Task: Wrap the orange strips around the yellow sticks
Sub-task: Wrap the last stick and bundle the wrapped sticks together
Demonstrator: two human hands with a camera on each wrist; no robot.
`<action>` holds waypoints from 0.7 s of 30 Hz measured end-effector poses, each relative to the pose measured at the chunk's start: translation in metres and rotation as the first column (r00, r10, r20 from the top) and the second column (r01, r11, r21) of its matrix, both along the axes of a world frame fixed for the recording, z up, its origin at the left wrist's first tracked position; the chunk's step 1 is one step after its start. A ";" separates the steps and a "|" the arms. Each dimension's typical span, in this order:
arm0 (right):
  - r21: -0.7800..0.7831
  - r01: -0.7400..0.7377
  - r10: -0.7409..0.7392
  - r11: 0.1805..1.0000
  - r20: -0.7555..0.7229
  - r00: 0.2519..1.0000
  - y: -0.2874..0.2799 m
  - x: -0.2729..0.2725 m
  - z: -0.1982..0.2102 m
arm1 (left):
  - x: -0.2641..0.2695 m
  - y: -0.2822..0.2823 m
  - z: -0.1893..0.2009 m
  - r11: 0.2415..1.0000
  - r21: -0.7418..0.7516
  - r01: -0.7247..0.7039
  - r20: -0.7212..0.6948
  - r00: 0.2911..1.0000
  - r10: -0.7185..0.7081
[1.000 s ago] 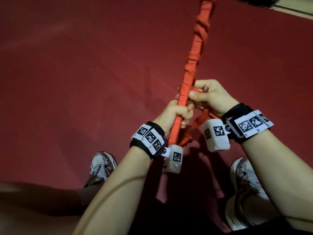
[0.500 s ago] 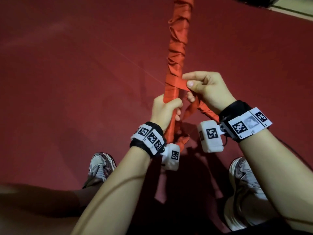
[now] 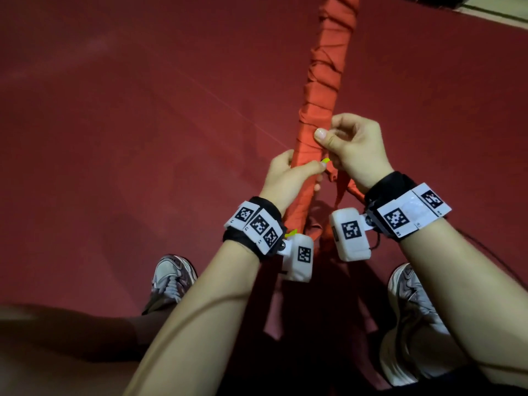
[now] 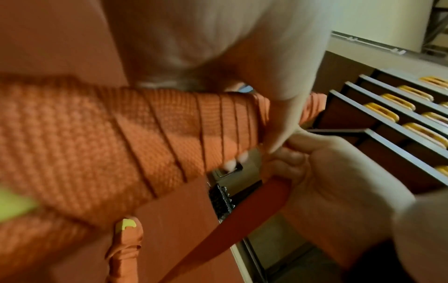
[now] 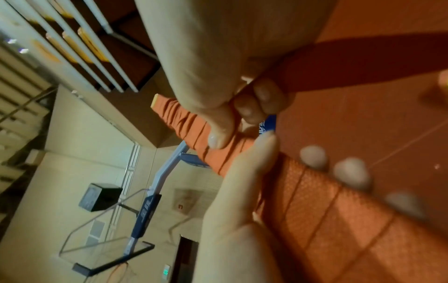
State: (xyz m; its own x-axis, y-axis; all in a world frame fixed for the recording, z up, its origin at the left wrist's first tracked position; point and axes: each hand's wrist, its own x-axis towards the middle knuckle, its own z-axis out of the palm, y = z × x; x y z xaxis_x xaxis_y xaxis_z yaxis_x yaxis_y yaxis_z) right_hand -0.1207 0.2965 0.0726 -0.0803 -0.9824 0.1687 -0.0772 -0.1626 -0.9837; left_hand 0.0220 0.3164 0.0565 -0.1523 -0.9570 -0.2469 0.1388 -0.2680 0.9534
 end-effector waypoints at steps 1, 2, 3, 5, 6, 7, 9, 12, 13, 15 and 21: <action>-0.008 0.026 -0.026 1.000 -0.049 0.998 0.000 0.000 0.000 | -0.001 -0.001 -0.003 0.995 -0.074 -0.067 0.080 0.994 0.073; -0.002 0.029 -0.029 1.000 -0.072 0.997 0.000 0.000 0.001 | -0.002 -0.001 -0.005 0.980 -0.162 -0.113 0.164 0.977 0.140; 0.007 0.015 -0.015 1.000 -0.074 0.997 0.000 -0.001 0.002 | -0.002 0.000 -0.006 0.959 -0.247 -0.138 0.226 0.954 0.195; 0.030 -0.030 0.031 0.999 -0.046 0.998 0.001 -0.004 0.006 | -0.001 0.002 -0.003 0.938 -0.317 -0.142 0.247 0.942 0.226; 0.042 -0.073 0.074 0.996 -0.021 0.997 0.001 -0.006 0.007 | -0.001 0.003 -0.001 0.944 -0.300 -0.137 0.192 0.961 0.201; 0.048 -0.140 0.140 0.989 0.011 0.990 0.002 -0.006 0.009 | 0.001 0.003 0.000 0.957 -0.264 -0.120 0.129 0.979 0.159; 0.044 -0.334 0.330 0.941 0.082 0.940 0.004 -0.005 0.012 | 0.006 0.005 0.006 0.978 -0.206 -0.025 0.048 0.998 0.035; 0.043 -0.534 0.518 0.844 0.189 0.834 0.009 -0.005 0.015 | 0.014 0.008 0.011 0.975 -0.149 0.168 -0.005 0.985 -0.170; 0.047 -0.537 0.518 0.842 0.205 0.830 0.009 -0.005 0.016 | 0.016 0.008 0.011 0.971 -0.128 0.202 -0.001 0.979 -0.204; 0.052 -0.457 0.443 0.888 0.173 0.880 0.008 -0.003 0.015 | 0.016 0.005 0.009 0.973 -0.096 0.208 0.014 0.978 -0.208; 0.009 0.113 -0.113 0.994 0.069 0.991 0.004 0.009 0.005 | 0.001 -0.001 -0.004 0.983 -0.168 -0.080 0.345 0.929 0.134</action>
State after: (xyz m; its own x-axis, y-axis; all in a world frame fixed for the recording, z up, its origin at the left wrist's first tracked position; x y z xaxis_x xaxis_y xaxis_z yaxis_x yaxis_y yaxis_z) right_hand -0.1118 0.3004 0.0778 -0.2021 -0.9672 0.1540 -0.0267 -0.1517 -0.9881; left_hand 0.0235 0.3151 0.0526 0.0241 -0.9925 -0.1196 -0.1944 -0.1221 0.9733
